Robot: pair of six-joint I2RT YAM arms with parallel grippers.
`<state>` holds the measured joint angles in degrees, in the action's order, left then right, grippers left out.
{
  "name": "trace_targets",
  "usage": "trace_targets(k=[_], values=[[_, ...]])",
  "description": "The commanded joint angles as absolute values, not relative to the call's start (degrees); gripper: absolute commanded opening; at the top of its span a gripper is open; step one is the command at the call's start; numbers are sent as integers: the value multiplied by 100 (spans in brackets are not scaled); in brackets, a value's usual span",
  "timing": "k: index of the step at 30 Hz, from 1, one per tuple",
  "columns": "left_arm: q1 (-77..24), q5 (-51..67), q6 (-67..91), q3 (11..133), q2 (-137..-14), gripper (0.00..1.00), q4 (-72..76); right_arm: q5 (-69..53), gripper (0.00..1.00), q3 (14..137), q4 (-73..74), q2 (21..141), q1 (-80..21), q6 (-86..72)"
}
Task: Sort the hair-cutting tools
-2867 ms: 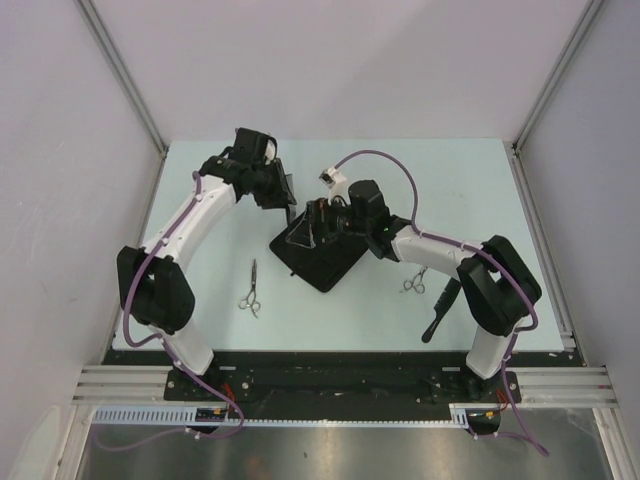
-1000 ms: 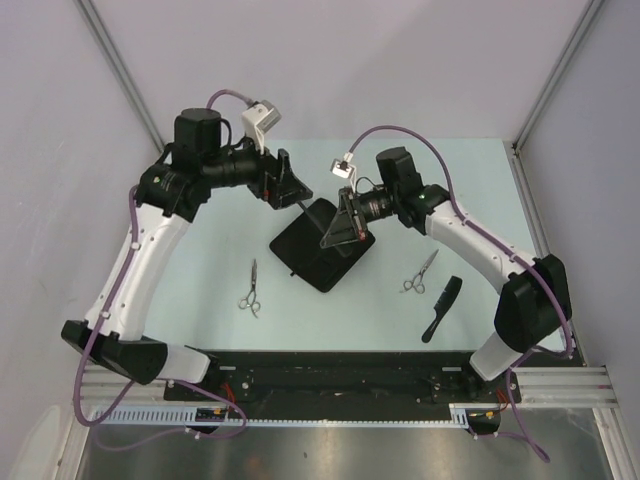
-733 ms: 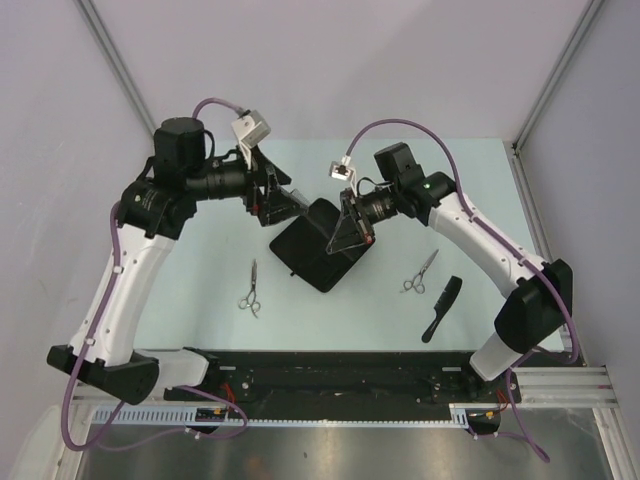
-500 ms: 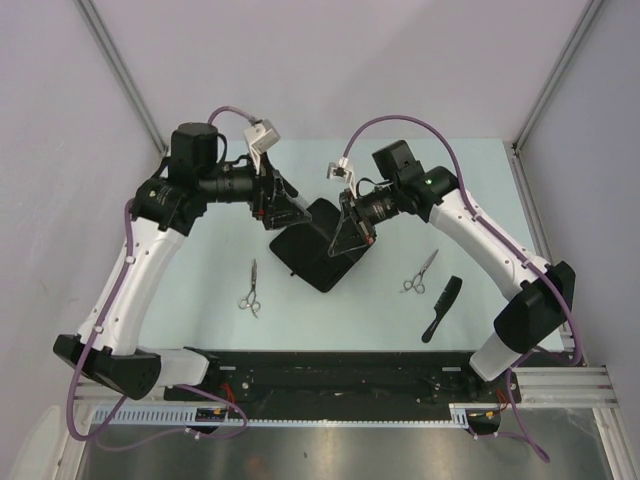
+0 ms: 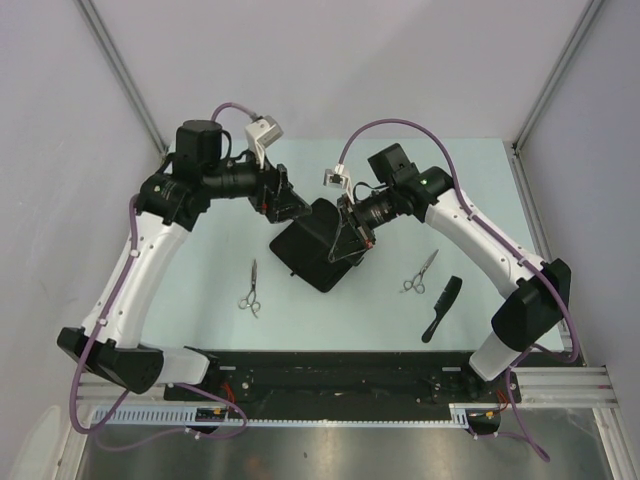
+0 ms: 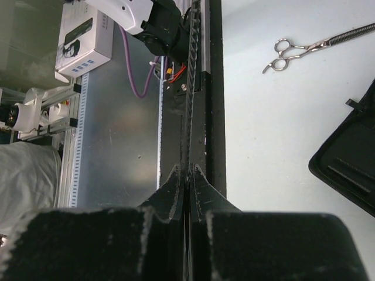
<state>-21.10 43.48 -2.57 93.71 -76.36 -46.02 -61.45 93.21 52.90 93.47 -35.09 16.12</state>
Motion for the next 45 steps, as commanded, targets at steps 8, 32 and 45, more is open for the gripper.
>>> trace_targets(k=[8,32,45], values=[[-2109,6265,-721,9001,-7480,79,-4553,-6170,0,9527,5317,9132,-3551,1687],[-2118,6469,-571,8833,-7726,4,-4553,-6003,0,9536,5221,9018,-3551,1609],[-2092,4055,1112,9930,-8330,0,-4553,-5065,100,8210,2044,7886,-2479,-657]])
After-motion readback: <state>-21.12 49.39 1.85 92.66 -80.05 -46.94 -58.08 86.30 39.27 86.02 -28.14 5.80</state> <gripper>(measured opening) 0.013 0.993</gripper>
